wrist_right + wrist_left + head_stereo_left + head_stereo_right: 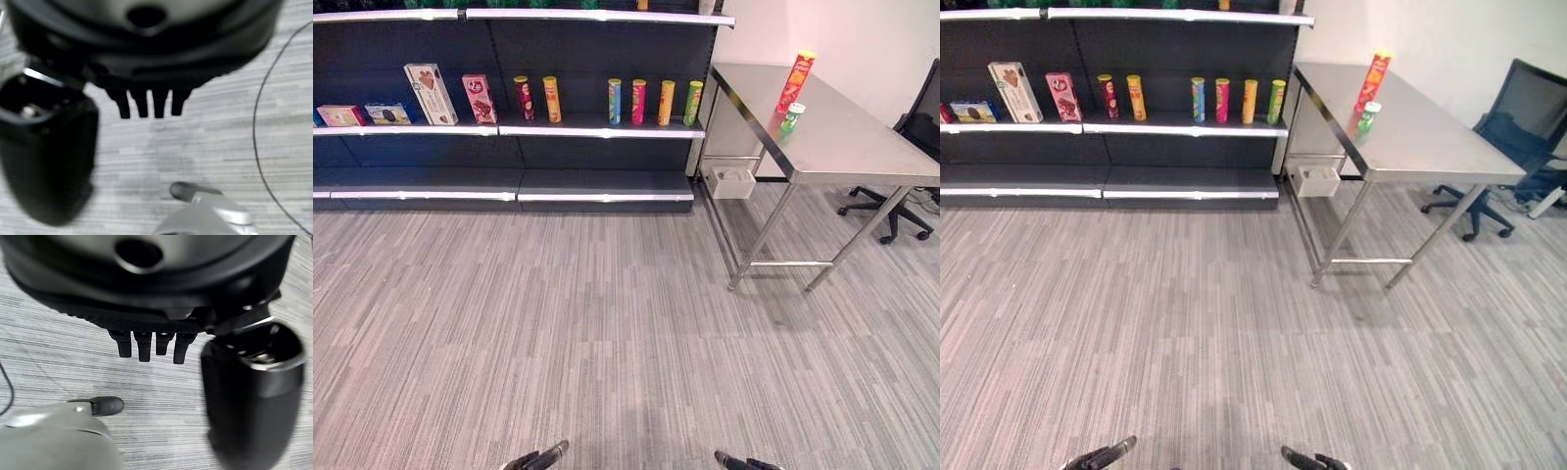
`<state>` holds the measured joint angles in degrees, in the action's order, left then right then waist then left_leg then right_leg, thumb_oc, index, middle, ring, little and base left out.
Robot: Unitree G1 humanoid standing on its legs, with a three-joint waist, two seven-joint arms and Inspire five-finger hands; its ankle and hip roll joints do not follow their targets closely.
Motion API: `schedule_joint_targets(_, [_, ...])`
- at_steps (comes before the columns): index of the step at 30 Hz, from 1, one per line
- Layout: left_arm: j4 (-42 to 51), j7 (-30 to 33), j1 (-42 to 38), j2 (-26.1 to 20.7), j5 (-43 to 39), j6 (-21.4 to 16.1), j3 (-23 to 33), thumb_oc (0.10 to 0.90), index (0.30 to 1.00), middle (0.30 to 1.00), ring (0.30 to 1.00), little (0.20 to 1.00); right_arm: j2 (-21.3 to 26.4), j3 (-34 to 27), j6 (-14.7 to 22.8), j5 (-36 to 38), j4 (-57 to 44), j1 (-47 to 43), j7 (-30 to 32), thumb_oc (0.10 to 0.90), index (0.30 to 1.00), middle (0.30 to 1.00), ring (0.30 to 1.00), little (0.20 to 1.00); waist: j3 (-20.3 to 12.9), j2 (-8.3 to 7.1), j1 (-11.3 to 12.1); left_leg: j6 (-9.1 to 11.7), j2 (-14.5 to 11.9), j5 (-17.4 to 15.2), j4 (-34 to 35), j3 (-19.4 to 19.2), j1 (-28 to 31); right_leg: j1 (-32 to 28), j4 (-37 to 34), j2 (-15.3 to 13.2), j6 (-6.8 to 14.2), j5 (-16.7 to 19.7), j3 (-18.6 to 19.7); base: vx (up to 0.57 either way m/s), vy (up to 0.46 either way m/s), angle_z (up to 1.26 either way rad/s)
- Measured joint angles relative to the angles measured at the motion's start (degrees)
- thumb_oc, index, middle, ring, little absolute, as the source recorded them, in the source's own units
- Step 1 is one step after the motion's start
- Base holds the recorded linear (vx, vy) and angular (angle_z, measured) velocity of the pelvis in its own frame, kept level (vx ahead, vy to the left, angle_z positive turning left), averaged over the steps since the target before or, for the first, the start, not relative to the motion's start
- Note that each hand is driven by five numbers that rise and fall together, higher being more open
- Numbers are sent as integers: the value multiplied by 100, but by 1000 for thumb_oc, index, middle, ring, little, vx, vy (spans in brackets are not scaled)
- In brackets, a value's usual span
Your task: Put the goods on the table back onto the shelves and tidy them up.
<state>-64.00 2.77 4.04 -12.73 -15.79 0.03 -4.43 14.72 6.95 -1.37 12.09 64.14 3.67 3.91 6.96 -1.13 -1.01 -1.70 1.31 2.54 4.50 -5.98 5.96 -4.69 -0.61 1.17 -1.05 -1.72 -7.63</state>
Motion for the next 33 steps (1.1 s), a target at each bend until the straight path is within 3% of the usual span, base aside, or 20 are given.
schedule_joint_targets(5, [113, -79, -23, -6, 0, -4, 6, 800, 900, 900, 900, 900, 21, 56, 0, 0, -215, -1, -2, 800, 900, 900, 900, 900, 208, 104, -61, 9, -2, 4, 65, -10, 115, -343, -467, 49, -64, 283, 7, -15, -12, -2])
schedule_joint_targets(23, [-106, -215, -92, -2, 122, 4, -210, 800, 900, 900, 900, 900, 53, 54, 0, 2, -88, -91, -4, 800, 900, 900, 900, 900, 263, 74, -140, 141, -52, 36, 17, -8, 19, -245, -488, 120, -27, 231, 8, -6, -75, 0])
schedule_joint_targets(25, [-8, -203, -247, -77, 98, -15, -196, 800, 900, 900, 900, 900, 14, 125, 29, 47, -163, -160, -13, 800, 900, 900, 900, 900, 399, -110, -98, 362, -5, -59, -690, 47, -501, -32, -374, -5, -160, 185, 6, -33, -131, 9])
schedule_joint_targets(26, [15, -204, -261, -78, 7, -46, -172, 800, 900, 900, 900, 900, 27, 136, 33, 52, -164, -252, -11, 800, 900, 900, 900, 900, 483, -112, -40, 385, -23, -74, -874, 36, -649, 6, -378, 1, -150, 227, 11, 26, -173, 10])
schedule_joint_targets(29, [110, -203, -507, -31, -307, -133, 43, 800, 900, 900, 900, 900, 49, 126, 92, 80, -171, -421, 0, 800, 900, 900, 900, 900, 934, -254, 45, 480, -3, -125, -2245, 272, -1352, -47, -444, -65, -377, 311, 4, 83, -110, 10])
schedule_joint_targets(31, [108, -204, -554, -1, -463, -157, 65, 800, 900, 900, 900, 900, 64, 116, 100, 112, -166, -459, 7, 800, 900, 900, 900, 900, 985, -243, 36, 538, -49, -214, -2639, 416, -1552, -148, -510, -32, -499, 321, -5, 172, -20, -10])
schedule_joint_targets(33, [-3, -208, -691, 21, -455, -148, -3, 800, 900, 900, 900, 900, 70, 114, 92, 165, -159, -505, 16, 800, 900, 900, 900, 900, 1018, -215, 7, 556, -80, -196, -2222, 440, -1528, -145, -510, -49, -514, 304, 23, 260, 16, -5])
